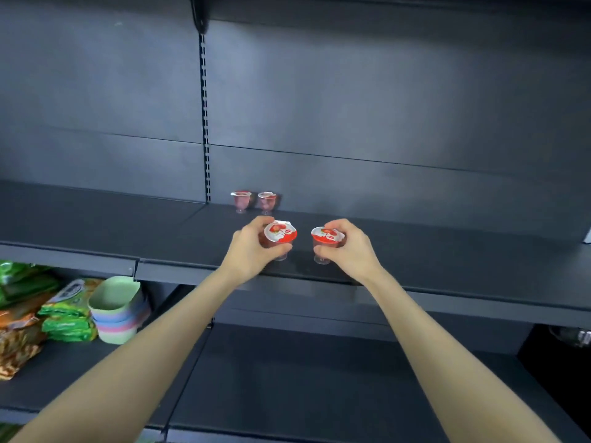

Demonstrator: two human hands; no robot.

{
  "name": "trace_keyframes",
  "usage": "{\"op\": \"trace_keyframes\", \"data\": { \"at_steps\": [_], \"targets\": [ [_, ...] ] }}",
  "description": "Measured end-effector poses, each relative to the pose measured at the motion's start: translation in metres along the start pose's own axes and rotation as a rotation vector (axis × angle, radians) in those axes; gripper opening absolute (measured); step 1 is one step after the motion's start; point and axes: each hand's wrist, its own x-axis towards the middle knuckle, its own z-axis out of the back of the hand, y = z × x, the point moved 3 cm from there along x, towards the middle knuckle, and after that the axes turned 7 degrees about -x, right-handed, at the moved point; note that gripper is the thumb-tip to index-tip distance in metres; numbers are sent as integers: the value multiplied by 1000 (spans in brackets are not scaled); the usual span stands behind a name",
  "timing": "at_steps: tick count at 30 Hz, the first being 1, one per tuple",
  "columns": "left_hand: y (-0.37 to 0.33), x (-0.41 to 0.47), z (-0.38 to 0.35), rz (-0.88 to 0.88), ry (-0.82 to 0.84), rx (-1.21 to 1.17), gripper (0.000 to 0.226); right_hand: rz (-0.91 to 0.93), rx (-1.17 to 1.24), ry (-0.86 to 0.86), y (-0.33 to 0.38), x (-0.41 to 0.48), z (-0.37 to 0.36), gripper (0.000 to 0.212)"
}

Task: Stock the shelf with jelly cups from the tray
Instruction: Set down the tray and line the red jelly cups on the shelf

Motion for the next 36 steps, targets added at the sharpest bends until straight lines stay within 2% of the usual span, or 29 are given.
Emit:
{"op": "trace_keyframes", "data": {
  "at_steps": [7, 13, 19, 22, 27, 32, 36],
  "targets": [
    [25, 87, -10, -19, 48, 98, 58, -21, -120, 2, -19, 83, -19, 37],
    [70, 166, -24, 13, 125, 109, 49, -51, -160, -26, -37, 149, -47, 34],
    [102, 226, -40, -60, 196, 213, 40, -84, -270, -38, -58, 206, -64, 39],
    [109, 240, -49, -71, 214, 239, 55, -86, -321, -35, -68, 223, -69, 41],
    [115, 254, -59, -136, 203, 343, 38, -66, -386, -16, -79, 240, -79, 41],
    [122, 251, -64, -223, 200, 524, 40, -40, -433, -7, -82, 244, -86, 39],
    [121, 249, -66, -233, 295, 646, 47, -70, -535, 41, -79, 240, -84, 45]
  ]
}}
